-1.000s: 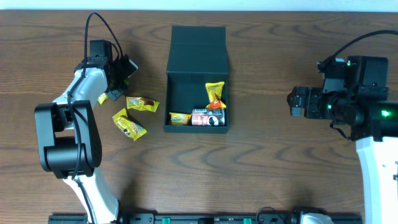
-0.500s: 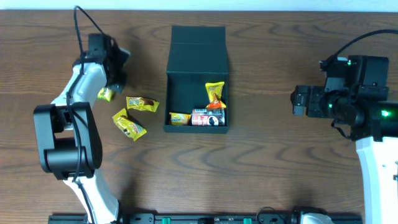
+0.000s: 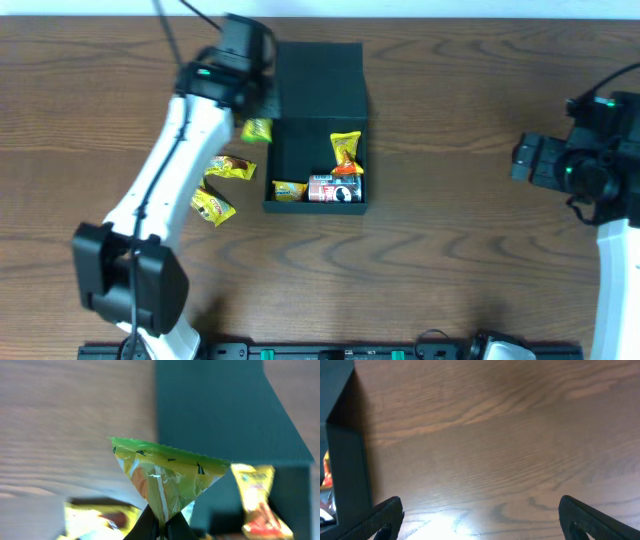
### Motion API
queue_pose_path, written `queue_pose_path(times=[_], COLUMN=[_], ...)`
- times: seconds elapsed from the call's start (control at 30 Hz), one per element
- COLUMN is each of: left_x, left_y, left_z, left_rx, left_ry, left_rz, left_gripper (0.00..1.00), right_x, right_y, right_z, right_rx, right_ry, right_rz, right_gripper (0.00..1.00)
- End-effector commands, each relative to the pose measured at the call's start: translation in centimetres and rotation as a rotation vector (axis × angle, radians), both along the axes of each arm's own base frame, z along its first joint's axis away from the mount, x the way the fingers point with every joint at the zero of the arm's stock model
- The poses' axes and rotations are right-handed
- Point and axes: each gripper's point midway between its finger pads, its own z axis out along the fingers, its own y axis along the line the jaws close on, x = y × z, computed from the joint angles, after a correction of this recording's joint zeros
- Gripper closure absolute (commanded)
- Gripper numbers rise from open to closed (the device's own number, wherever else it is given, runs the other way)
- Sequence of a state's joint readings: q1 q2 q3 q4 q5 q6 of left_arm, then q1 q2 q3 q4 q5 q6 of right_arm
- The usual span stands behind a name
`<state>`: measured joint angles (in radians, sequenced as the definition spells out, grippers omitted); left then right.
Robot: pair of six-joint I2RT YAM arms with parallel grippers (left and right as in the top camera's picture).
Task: Pack container
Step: 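Grasp a green-wrapped candy with the left gripper and lift toward box, then carry the green candy into the box and release it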
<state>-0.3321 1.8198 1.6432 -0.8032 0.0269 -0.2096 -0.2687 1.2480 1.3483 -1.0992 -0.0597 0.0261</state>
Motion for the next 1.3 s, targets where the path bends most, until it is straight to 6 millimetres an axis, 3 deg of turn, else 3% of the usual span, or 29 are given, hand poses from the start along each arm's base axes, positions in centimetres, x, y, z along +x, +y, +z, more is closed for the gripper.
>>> queue_pose_path(times=[0.0,0.13,0.3,0.63,1.07,1.27], left_x=[-1.2,-2.6,-3.6,-3.9,-3.0,-3.6], left_y=[-3.3,-6.8,-9.0,-9.9,-10.5,-11.2], left_z=[-1.6,-4.2,-8.9,-12.2,-11.3,-11.4], left_rx=[-0.001,0.001,-0.005,-0.03,-0.072,-0.094], left_ry=[0.039,0.094,0.192,0.259,0.232,0.259], left_rz=[-0.003,0.033,0.118,0.202,0.225,0.205], left_gripper=[0.94,0.94,0.94,0.94,0.94,0.94], right_x=[0.1,0.0,0.0,-0.1,0.0,0.1], right_y=[-0.6,-0.7,-0.3,-0.1,-0.1,-0.1], right_z=[0.5,0.5,0.5,0.4,0.4,0.5], right_rx=[0.042,0.064,0.086,0.096,0.095,0.092], right_ry=[-0.029,-0.037,-0.036,-0.032,-0.035,-0.042], right_rz=[-0.028,-0.031,-0.018,-0.013,-0.013,-0.012], right_gripper=[0.01,0.01,0.01,0.01,0.01,0.01])
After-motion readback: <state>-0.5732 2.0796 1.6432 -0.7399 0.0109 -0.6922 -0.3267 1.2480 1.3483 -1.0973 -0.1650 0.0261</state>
